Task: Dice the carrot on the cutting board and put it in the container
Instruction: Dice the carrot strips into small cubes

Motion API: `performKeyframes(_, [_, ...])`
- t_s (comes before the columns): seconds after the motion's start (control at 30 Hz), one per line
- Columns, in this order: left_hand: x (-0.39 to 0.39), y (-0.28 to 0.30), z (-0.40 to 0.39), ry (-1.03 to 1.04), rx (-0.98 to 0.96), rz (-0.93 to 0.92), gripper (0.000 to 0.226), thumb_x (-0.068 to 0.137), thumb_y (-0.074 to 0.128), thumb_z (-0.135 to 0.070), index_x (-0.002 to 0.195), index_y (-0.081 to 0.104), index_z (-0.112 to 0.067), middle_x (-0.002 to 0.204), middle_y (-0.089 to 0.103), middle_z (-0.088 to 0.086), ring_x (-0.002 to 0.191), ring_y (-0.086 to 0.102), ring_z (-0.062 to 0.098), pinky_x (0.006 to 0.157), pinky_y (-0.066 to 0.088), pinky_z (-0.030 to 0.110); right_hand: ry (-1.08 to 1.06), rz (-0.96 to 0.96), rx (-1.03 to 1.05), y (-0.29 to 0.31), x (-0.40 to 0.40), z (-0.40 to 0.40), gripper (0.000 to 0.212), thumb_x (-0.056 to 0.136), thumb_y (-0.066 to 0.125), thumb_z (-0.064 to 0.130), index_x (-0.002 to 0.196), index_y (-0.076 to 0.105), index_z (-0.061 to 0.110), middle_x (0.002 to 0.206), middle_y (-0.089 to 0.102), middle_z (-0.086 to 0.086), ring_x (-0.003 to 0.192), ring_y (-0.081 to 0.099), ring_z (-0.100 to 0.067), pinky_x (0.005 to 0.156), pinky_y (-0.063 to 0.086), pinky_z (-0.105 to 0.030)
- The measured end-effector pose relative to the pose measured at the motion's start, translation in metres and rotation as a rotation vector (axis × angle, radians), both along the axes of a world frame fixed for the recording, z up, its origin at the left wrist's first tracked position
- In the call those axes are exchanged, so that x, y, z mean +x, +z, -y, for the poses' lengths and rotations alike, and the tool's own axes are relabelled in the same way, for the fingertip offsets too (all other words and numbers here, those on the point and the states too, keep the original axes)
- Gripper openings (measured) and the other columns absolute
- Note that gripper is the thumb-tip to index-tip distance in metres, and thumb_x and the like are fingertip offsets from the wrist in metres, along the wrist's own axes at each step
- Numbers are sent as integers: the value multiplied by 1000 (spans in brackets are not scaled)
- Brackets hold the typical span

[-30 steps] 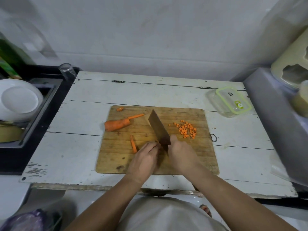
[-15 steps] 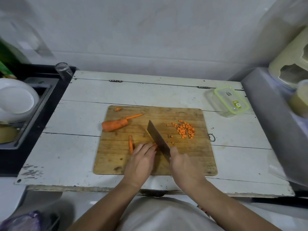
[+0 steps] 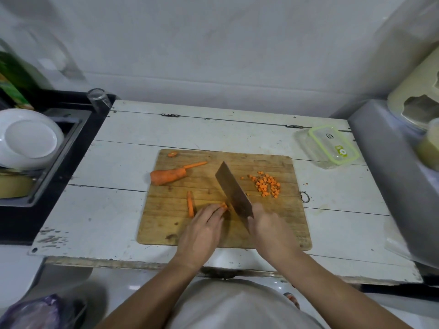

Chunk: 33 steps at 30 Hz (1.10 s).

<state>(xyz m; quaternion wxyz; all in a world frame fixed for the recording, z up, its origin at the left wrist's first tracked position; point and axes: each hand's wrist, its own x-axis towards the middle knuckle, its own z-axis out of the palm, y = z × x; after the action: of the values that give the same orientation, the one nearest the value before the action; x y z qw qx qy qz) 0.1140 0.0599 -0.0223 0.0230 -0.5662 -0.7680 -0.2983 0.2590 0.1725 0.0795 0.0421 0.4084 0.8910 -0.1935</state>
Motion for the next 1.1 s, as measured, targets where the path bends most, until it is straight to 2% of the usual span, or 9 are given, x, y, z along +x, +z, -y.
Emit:
performKeyframes(0.03, [0,-1,0,-8,-12,5,32,96,67,-14,128,70,-10,127,66,-1,117,61,14,116,37,27,22,15,14,0,0,3,12,106,40,29,114,44,22,88,67,-5,74,64,-30,61,54,-41])
performKeyframes(0.13, [-2,-2,-3,-40,-36,-28,32,94,68,-11,126,70,-8,126,67,2,120,58,16,112,38,26,53,109,51,-2,-3,14,11,105,43,21,116,42,21,77,57,-1,61,52,-25,44,33,-33])
performKeyframes(0.2, [-3,-3,-4,-59,-43,-49,32,92,69,-8,124,71,-6,123,69,4,119,59,17,112,38,25,50,178,85,-2,-6,20,15,102,45,13,114,42,20,77,61,-3,59,49,-27,42,26,-32])
performKeyframes(0.37, [-6,-2,-4,-88,-102,-29,47,75,77,-1,122,71,-5,121,68,4,121,56,18,112,39,27,75,140,32,0,-39,8,18,99,43,2,109,42,17,83,63,-6,77,65,-33,57,43,-39])
performKeyframes(0.5, [-3,3,2,-84,-69,-13,40,88,70,-5,127,68,-6,128,64,3,123,54,15,110,44,31,13,41,-7,-5,-32,0,9,104,45,17,113,46,18,78,57,-1,74,62,-28,61,52,-40])
performKeyframes(0.6, [0,8,9,-32,-80,56,33,98,62,-19,130,67,-13,137,56,-2,116,57,9,102,48,23,5,27,-26,-3,-10,7,7,106,42,27,111,44,22,80,62,1,70,64,-23,61,56,-40])
performKeyframes(0.77, [-1,6,13,-57,-77,29,24,96,62,-18,117,74,-17,129,59,-2,117,58,11,101,49,25,87,95,71,-3,-3,16,14,106,42,23,119,44,20,85,68,-4,71,67,-27,61,55,-40])
performKeyframes(1.0, [-2,-1,9,-93,-132,-47,39,84,68,-8,123,70,-9,128,64,3,132,51,19,108,46,30,104,266,109,7,-15,24,27,95,44,-1,113,41,19,80,64,-4,65,60,-29,45,33,-32])
performKeyframes(1.1, [-2,-2,8,-88,-169,-18,45,81,71,-8,126,69,-8,132,62,4,134,50,20,110,47,32,105,220,60,5,-28,22,30,94,45,-5,113,40,17,89,67,-7,76,66,-31,52,42,-37])
